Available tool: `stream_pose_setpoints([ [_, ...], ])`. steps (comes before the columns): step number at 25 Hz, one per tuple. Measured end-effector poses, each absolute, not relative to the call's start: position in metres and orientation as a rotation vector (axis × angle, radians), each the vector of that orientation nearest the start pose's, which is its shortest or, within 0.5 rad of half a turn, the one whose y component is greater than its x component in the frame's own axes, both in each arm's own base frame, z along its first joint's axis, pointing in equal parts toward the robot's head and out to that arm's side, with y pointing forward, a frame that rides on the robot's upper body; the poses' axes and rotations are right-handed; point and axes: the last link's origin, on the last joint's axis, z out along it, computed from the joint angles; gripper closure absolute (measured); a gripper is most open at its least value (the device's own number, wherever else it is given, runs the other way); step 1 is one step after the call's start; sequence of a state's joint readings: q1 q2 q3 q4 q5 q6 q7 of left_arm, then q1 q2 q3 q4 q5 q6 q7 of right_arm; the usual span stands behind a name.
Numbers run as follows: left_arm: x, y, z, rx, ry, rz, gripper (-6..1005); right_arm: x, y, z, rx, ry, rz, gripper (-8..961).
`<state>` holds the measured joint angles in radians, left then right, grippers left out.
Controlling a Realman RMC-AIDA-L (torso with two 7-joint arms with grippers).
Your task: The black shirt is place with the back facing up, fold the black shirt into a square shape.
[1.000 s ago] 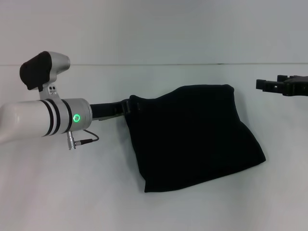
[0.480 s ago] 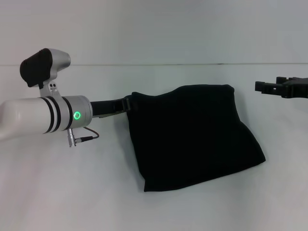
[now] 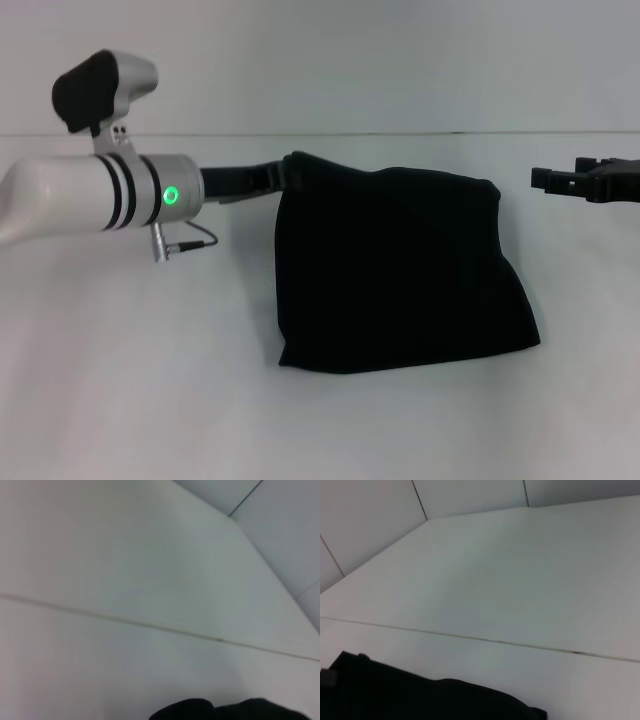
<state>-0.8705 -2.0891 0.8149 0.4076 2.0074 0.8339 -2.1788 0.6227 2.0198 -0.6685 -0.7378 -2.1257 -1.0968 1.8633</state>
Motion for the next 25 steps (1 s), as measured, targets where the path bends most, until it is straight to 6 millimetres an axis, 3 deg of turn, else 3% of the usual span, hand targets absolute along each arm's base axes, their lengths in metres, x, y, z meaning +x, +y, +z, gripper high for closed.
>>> stream_pose_setpoints([
  [8, -0.192, 0.455, -0.042, -2.185, -1.436, -0.597, 908, 0.285, 0.414, 0.060, -2.208, 1.029, 0.442, 86],
  [20, -0.193, 0.461, -0.035, -2.170, -1.374, -0.586, 862, 0.280, 0.416, 0.055, -2.227, 1.011, 0.443, 86],
  [25, -0.196, 0.467, -0.021, -2.145, -1.319, -0.583, 843, 0.277, 0.419, 0.058, -2.234, 0.995, 0.442, 86],
])
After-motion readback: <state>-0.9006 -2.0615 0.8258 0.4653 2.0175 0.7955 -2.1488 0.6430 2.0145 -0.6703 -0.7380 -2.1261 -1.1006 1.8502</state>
